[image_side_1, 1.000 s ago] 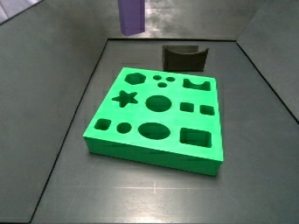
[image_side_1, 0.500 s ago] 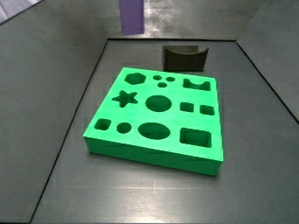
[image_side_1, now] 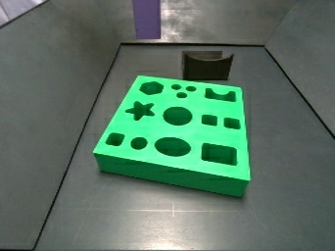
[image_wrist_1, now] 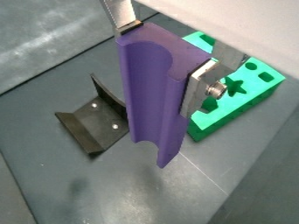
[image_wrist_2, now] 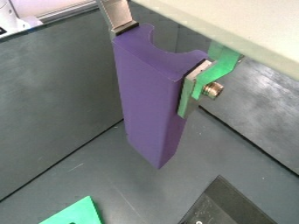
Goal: Pick up the arch object. Move up. Place the arch object on the fixture. Regrasp the arch object. Rotate the arch object. Move to above the board. Insert the arch object.
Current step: Rotate the arch object.
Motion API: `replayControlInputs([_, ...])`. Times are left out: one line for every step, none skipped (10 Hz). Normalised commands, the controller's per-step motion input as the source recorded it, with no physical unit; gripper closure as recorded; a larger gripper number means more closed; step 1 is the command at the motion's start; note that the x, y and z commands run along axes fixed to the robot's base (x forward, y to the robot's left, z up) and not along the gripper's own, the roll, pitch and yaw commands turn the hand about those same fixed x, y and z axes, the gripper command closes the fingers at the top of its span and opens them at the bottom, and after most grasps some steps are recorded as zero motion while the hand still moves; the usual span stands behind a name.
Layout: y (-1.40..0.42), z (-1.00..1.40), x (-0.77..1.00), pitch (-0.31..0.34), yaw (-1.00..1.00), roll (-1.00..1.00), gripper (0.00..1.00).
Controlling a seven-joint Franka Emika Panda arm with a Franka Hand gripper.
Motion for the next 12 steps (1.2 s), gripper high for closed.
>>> replayControlInputs([0.00,-1.00,0.02,0.020,-0.09,-0.33,1.00])
replayControlInputs([0.01,-1.00,0.02,-0.011,-0.08,-0.28,1.00])
replayControlInputs([0.02,-1.00,0.01,-0.039,-0.07,-0.24,1.00])
replayControlInputs([0.02,-1.00,0.00,-0.062,-0.06,-0.19,1.00])
replayControlInputs([0.03,-0.99,0.00,-0.070,-0.06,-0.14,1.00])
replayControlInputs([0.03,-0.79,0.01,-0.061,-0.06,-0.11,1.00])
replayControlInputs([0.03,-0.55,0.01,-0.045,-0.05,-0.08,1.00])
replayControlInputs([0.03,-0.38,0.02,-0.041,-0.05,-0.05,1.00])
replayControlInputs([0.03,-0.22,0.02,-0.036,-0.05,-0.03,1.00])
replayControlInputs([0.03,-0.19,0.00,-0.021,-0.05,-0.03,1.00])
replayControlInputs([0.03,-0.19,-0.01,-0.015,-0.05,-0.03,1.00])
replayControlInputs([0.03,-0.19,-0.01,-0.015,-0.05,-0.03,1.00])
